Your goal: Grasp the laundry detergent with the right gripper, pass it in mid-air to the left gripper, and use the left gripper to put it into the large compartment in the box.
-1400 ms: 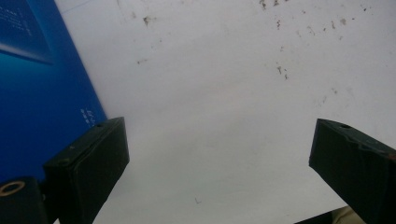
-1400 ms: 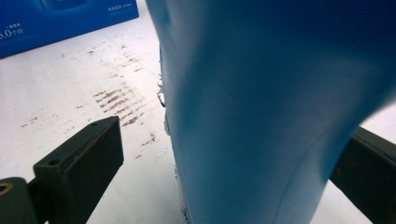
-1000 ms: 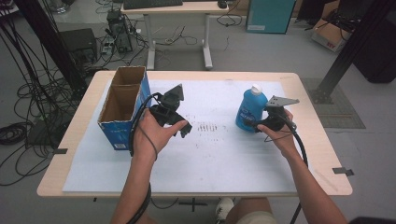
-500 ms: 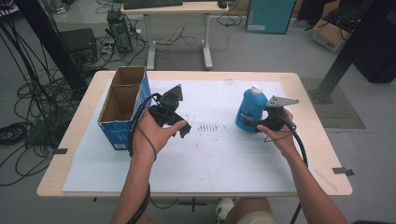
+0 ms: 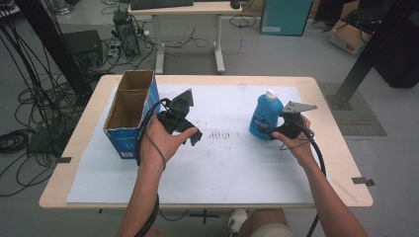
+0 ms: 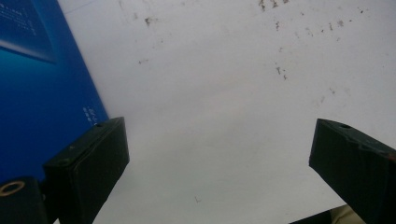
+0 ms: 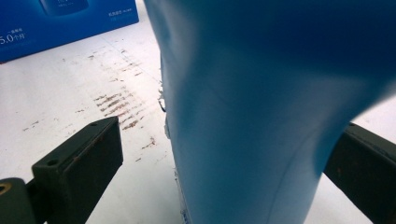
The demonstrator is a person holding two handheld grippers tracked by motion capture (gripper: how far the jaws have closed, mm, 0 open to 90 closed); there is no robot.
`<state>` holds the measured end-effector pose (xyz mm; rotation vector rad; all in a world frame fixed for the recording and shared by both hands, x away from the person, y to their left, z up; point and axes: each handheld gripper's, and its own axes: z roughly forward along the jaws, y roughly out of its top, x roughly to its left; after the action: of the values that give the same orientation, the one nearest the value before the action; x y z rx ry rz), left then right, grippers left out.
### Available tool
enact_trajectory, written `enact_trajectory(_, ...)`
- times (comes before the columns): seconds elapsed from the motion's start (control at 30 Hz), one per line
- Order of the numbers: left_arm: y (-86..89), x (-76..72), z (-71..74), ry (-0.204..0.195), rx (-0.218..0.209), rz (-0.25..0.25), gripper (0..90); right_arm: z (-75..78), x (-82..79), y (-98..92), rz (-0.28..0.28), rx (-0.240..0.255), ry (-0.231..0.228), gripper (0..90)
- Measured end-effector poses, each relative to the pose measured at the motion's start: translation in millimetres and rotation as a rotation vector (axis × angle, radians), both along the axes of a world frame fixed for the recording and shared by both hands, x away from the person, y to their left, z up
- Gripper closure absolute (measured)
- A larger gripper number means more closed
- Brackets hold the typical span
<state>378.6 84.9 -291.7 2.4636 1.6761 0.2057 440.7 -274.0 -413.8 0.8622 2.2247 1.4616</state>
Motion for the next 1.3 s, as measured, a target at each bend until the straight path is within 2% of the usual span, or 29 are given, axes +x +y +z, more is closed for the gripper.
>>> enact_trajectory(1.3,0.0,0.7,-0.4,0.0,-0.003,-0.005,5.3,-0.5,0.5,1.0,0.005,-0.001,-0.003,1.7)
